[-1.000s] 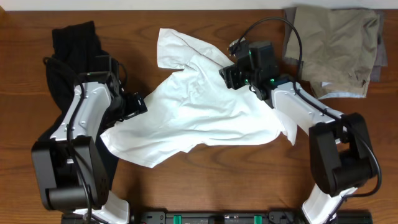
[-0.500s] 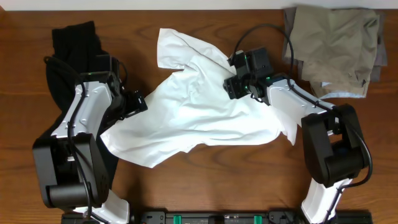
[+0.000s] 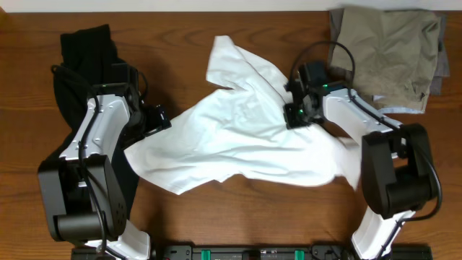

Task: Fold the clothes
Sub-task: 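Grasp the shirt's upper right corner with the right gripper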

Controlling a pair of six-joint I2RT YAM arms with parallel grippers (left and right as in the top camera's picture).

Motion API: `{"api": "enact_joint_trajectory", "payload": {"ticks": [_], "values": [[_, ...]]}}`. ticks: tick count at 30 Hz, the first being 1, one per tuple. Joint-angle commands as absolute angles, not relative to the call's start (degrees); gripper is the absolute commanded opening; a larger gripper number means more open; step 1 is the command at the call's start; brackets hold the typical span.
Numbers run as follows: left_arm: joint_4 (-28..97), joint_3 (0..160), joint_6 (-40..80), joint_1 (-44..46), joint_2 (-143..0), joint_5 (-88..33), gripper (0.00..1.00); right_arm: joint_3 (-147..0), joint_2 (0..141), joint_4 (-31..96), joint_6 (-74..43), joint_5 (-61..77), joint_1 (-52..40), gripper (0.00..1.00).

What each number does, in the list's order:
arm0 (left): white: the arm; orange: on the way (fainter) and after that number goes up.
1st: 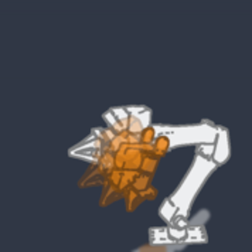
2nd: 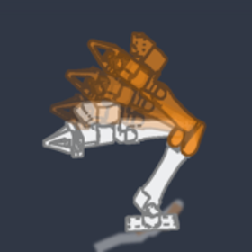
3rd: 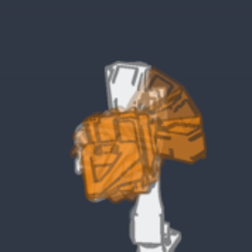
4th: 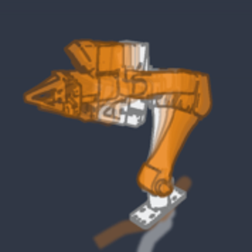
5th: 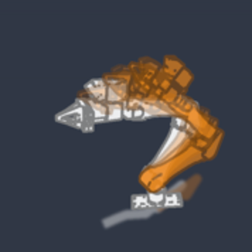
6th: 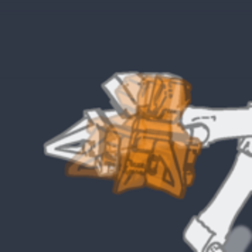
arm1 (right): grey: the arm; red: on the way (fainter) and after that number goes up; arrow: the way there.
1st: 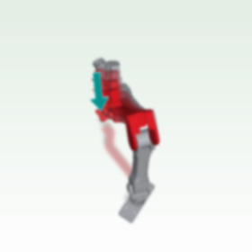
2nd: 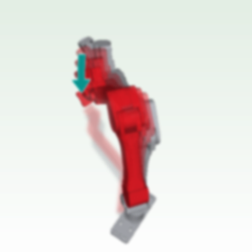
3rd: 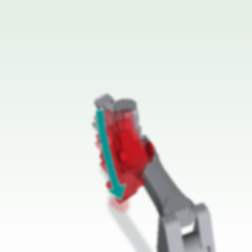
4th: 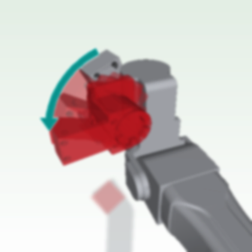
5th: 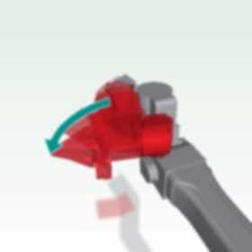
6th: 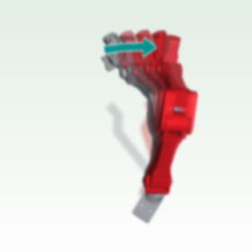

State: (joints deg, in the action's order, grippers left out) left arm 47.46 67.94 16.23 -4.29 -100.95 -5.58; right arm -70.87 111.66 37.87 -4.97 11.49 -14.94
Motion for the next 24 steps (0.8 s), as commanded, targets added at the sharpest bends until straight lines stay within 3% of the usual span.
{"api": "enact_joint_trajectory", "payload": {"ticks": [1,11,16,24], "values": [[47.5,67.7,15.3,-4.4,-101.5,-5.0,0.99,-71.5,109.3,43.4,-7.9,11.4,-14.9,0.01],[47.5,67.7,15.2,-4.4,-101.5,-5.0,0.99,-73.3,106.4,49.3,-6.6,11.4,-17.5,0.10],[47.4,67.7,15.2,-4.4,-101.5,-5.0,0.99,-80.2,102.8,47.9,-2.0,9.6,-16.6,0.36],[47.2,67.7,15.2,-4.4,-101.5,-5.0,1.00,-88.6,105.4,38.3,5.4,8.4,-16.2,0.55]]}}
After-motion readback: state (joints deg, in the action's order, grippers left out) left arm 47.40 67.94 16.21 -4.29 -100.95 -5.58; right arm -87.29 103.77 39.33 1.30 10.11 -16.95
